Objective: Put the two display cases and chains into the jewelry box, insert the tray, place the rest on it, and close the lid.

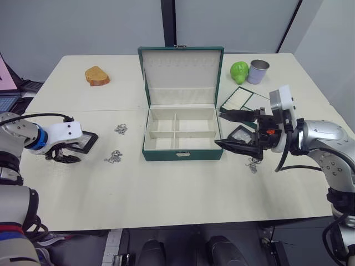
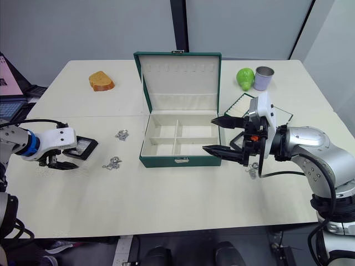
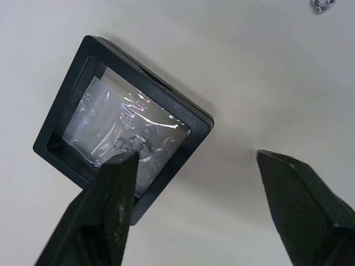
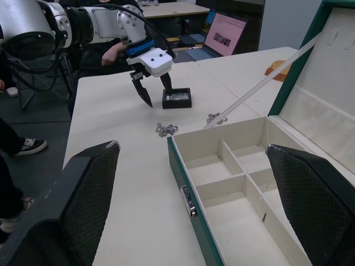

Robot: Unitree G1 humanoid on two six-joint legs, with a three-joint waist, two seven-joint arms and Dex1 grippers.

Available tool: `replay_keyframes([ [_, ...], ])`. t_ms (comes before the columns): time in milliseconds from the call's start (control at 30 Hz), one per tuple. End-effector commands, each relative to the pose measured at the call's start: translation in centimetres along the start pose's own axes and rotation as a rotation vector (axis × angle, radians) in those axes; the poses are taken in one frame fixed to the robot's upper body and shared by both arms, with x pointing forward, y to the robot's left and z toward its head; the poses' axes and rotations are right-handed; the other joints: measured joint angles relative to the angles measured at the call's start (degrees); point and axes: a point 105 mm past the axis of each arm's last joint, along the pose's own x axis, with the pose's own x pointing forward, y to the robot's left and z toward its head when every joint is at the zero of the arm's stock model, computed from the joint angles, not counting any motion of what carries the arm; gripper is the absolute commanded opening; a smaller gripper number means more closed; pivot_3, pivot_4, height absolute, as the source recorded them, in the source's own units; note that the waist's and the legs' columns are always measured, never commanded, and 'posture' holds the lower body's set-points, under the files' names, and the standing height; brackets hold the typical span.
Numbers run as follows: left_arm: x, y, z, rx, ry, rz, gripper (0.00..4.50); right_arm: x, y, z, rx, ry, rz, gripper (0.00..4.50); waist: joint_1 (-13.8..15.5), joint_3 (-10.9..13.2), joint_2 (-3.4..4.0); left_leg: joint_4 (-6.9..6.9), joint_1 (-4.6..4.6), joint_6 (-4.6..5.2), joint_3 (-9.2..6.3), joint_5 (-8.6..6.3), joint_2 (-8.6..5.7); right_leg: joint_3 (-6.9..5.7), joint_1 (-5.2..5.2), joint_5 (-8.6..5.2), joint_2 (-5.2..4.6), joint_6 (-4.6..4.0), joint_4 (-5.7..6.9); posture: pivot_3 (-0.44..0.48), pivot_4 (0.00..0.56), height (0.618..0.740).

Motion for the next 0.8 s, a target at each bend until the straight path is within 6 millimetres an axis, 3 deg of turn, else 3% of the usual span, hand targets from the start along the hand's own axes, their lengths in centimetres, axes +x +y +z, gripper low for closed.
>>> replay_keyframes([
  [33, -0.4, 0.0, -0.2, -0.008, 0.000, -0.001, 2.12, -0.2, 0.6, 1.4, -0.053, -0.021, 0.034, 4.50, 0.00, 0.00, 0.00, 0.00, 0.00, 0.00, 0.00, 0.00, 0.00, 0.00, 0.00, 0.00, 0.00, 0.00, 0.00, 0.000, 0.150, 0.740],
  [267, -0.3, -0.1, -0.3, -0.020, -0.005, -0.008, 0.03, -0.1, 1.7, 1.7, -0.044, -0.011, 0.098, 4.50, 0.00, 0.00, 0.00, 0.00, 0.01, 0.00, -0.01, 0.00, 0.00, 0.00, 0.00, 0.00, 0.00, 0.00, 0.01, 0.000, 0.150, 0.740],
  [800, -0.7, 0.1, -0.3, -0.024, -0.013, 0.009, 0.03, -0.2, 2.0, 3.5, -0.071, -0.044, 0.148, 4.50, 0.00, 0.00, 0.00, 0.01, 0.02, 0.00, -0.02, 0.00, 0.00, -0.06, -0.01, 0.00, -0.01, 0.00, 0.10, 0.000, 0.150, 0.740],
])
